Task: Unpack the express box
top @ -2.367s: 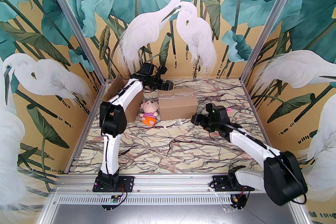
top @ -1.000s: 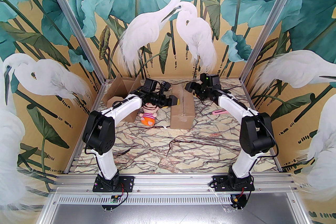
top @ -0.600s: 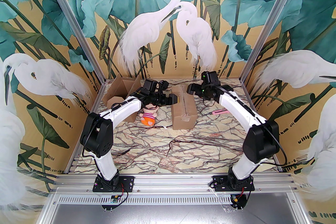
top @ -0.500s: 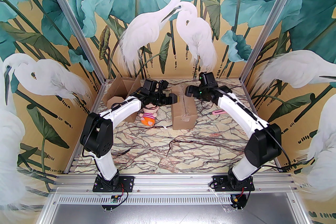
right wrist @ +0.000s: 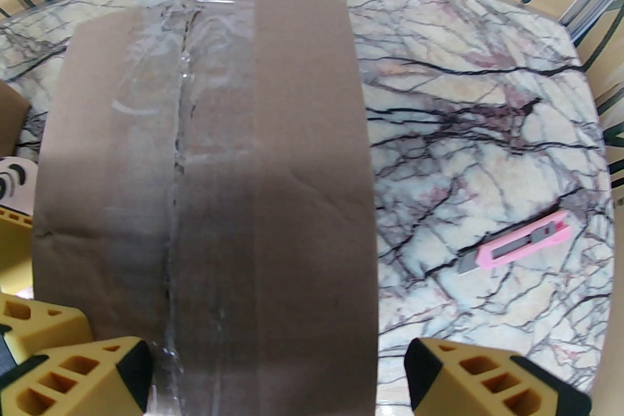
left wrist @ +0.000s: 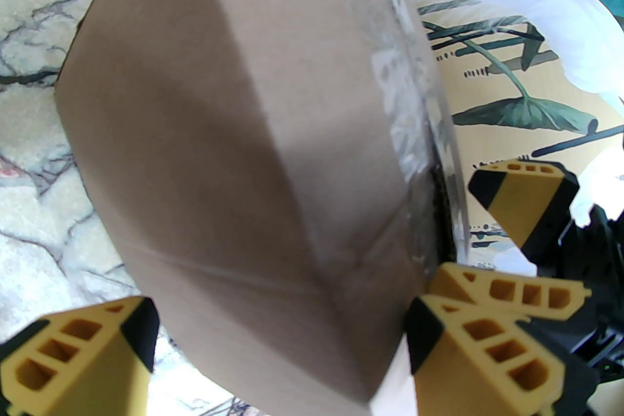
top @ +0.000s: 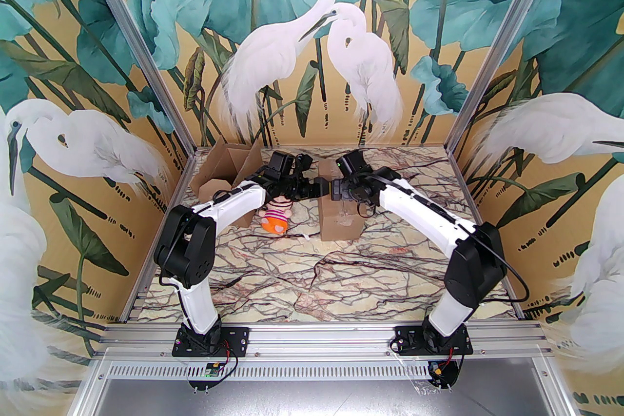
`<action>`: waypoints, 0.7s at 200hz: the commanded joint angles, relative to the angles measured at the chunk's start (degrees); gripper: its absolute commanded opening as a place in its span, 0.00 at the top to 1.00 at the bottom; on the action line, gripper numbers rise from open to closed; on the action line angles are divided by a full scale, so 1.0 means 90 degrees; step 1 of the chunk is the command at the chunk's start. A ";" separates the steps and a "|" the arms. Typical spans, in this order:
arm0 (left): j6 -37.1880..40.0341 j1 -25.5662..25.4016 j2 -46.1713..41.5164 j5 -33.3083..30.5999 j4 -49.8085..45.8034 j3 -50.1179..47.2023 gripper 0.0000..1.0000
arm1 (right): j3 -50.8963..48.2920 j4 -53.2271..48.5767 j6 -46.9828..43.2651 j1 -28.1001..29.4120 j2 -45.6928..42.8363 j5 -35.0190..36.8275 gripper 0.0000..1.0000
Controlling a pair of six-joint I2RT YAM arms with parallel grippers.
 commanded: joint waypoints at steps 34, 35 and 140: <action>0.0258 -0.0029 0.0337 -0.0485 -0.0316 -0.0126 0.12 | 0.0253 -0.0430 -0.0089 0.0103 0.0244 0.1362 0.09; 0.0267 -0.0029 0.0341 -0.0489 -0.0325 -0.0129 0.12 | 0.0260 -0.0436 -0.0096 0.0103 0.0249 0.1383 0.09; 0.0799 -0.0020 0.0591 -0.0740 -0.1065 0.0151 0.13 | 0.0905 -0.0736 -0.0855 0.0084 0.0248 0.2319 0.25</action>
